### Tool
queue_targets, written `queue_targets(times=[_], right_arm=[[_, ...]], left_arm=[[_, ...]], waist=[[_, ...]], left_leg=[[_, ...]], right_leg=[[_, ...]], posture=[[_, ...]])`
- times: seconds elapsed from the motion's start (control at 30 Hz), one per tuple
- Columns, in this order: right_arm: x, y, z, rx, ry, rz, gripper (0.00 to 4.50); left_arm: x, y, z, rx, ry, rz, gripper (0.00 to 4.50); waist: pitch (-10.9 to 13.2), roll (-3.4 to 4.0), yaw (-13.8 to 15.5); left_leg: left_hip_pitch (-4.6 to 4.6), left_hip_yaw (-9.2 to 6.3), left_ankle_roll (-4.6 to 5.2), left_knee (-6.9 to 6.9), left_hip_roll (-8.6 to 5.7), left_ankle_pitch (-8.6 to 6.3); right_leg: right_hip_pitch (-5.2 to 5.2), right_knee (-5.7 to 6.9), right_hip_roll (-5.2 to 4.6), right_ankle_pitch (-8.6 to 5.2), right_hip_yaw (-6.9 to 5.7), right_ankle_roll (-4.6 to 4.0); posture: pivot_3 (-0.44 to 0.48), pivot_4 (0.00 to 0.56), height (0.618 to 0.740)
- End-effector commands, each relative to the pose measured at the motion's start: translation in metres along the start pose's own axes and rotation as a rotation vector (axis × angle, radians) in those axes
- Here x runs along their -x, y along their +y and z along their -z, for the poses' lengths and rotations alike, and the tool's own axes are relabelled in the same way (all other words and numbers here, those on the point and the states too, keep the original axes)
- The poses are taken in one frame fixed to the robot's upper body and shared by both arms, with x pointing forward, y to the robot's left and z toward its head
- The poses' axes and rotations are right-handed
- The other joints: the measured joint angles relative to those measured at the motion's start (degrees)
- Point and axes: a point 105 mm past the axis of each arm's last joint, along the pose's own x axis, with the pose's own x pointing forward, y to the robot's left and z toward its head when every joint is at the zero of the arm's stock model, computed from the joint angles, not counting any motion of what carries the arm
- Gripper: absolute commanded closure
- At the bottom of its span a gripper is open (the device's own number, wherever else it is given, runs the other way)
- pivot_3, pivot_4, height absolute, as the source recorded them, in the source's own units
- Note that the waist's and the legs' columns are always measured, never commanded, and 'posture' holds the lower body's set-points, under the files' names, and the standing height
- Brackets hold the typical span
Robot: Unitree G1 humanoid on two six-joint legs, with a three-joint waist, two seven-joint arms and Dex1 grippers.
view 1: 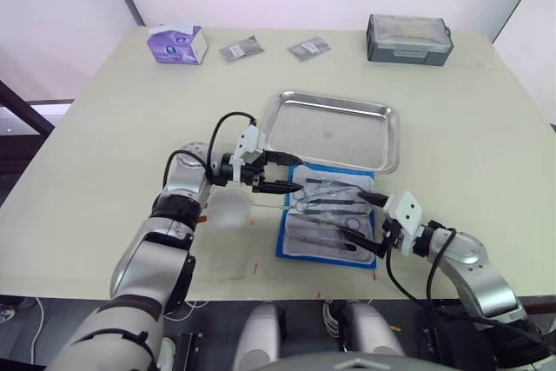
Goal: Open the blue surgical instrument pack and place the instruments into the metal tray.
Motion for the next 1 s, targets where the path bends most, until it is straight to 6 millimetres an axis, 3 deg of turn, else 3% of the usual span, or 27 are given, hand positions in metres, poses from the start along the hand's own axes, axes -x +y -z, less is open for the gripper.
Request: queue_targets(times=[0.03,1.0], right_arm=[[0.004,0.003,0.037,-0.097,0.159,0.023,0.06],[0.007,0.014,0.054,-0.406,0.333,0.044,0.06]], left_arm=[[0.002,-0.005,-0.004,-0.049,0.011,0.056,1.31],[-0.007,-0.011,0.003,-0.037,0.0,0.086,1.31]], waist=[[0.0,0.0,0.0],[-0.7,-0.86,0.2]], left_leg=[[0.0,0.0,0.0,0.0,0.0,0.0],[0.0,-0.05,0.01,-0.01,0.0,-0.01]], right_leg=[[0.0,0.0,0.0,0.0,0.0,0.0],[0.03,-0.03,0.0,0.0,-0.05,0.0]], posture=[[0.0,0.15,0.738],[0.0,0.15,0.738]])
